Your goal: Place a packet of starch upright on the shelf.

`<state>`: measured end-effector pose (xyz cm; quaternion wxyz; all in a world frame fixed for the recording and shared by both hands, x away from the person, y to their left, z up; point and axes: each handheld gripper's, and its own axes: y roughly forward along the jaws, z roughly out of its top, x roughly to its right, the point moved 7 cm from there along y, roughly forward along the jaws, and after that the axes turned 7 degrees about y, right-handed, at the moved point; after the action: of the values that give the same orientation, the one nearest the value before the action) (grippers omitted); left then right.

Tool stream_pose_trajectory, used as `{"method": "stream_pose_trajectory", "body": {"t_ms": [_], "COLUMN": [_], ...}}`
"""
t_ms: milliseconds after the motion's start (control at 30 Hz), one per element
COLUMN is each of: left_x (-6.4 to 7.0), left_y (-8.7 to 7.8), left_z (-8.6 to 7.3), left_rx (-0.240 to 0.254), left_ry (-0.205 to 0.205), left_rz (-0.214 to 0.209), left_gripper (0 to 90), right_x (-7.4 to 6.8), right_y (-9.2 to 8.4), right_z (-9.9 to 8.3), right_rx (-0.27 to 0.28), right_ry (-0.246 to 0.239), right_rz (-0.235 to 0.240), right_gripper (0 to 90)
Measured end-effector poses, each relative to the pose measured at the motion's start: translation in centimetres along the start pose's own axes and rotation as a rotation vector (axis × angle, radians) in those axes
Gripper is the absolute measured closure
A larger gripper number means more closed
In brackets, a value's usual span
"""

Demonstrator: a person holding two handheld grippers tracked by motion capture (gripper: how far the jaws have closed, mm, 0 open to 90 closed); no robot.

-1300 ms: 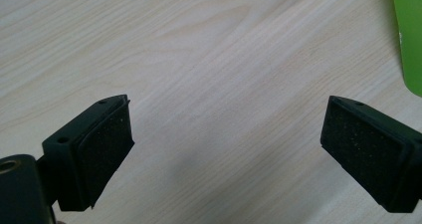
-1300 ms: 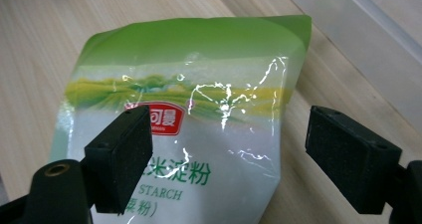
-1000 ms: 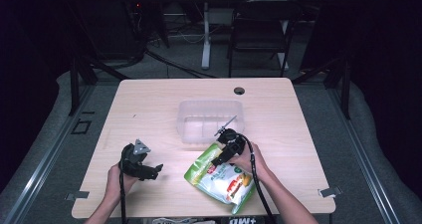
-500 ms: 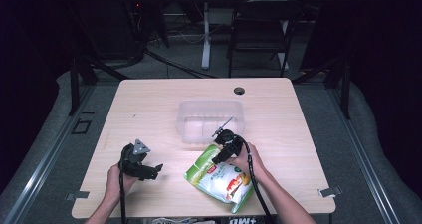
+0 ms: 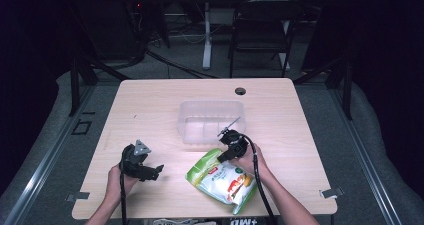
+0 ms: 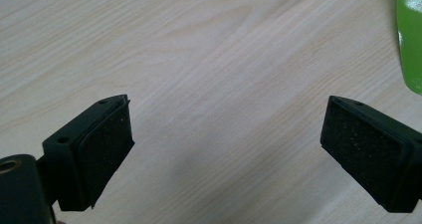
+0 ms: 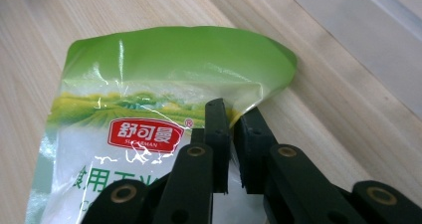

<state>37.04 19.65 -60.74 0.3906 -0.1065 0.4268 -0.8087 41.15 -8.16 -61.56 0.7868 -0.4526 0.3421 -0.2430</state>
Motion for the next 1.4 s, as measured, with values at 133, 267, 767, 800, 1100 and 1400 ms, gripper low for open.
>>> {"method": "stream_pose_trajectory", "body": {"t_ms": [133, 267, 767, 800, 1100, 1400], "left_x": [0.0, -0.1, 0.0, 0.0, 0.0, -0.1], "left_y": [0.0, 0.0, -0.1, -0.1, -0.1, -0.1], "left_z": [0.0, 0.0, 0.0, 0.0, 0.1, 0.1], "left_rx": [0.000, 0.002, 0.002, 0.002, 0.004, 0.008], "left_ry": [0.000, 0.001, 0.003, 0.004, 0.004, 0.000], "left_rz": [-0.001, 0.004, -0.003, -0.003, -0.004, 0.003], "left_gripper": [5.9, 5.9, 5.9, 5.9, 5.9, 5.9], "right_x": [-0.2, 0.1, 0.4, 0.5, 1.0, 1.6], "right_y": [-0.2, -0.9, -4.1, -4.4, -7.5, -10.5], "right_z": [0.0, -0.1, -0.7, -0.8, -1.1, -1.9], "right_rx": [0.025, 0.037, 0.143, 0.155, 0.272, 0.357], "right_ry": [0.015, 0.020, 0.059, 0.068, 0.101, 0.125], "right_rz": [0.030, 0.036, 0.063, 0.065, 0.065, 0.069], "right_gripper": [88.1, 89.4, 89.5, 89.6, 89.7, 89.7]}}
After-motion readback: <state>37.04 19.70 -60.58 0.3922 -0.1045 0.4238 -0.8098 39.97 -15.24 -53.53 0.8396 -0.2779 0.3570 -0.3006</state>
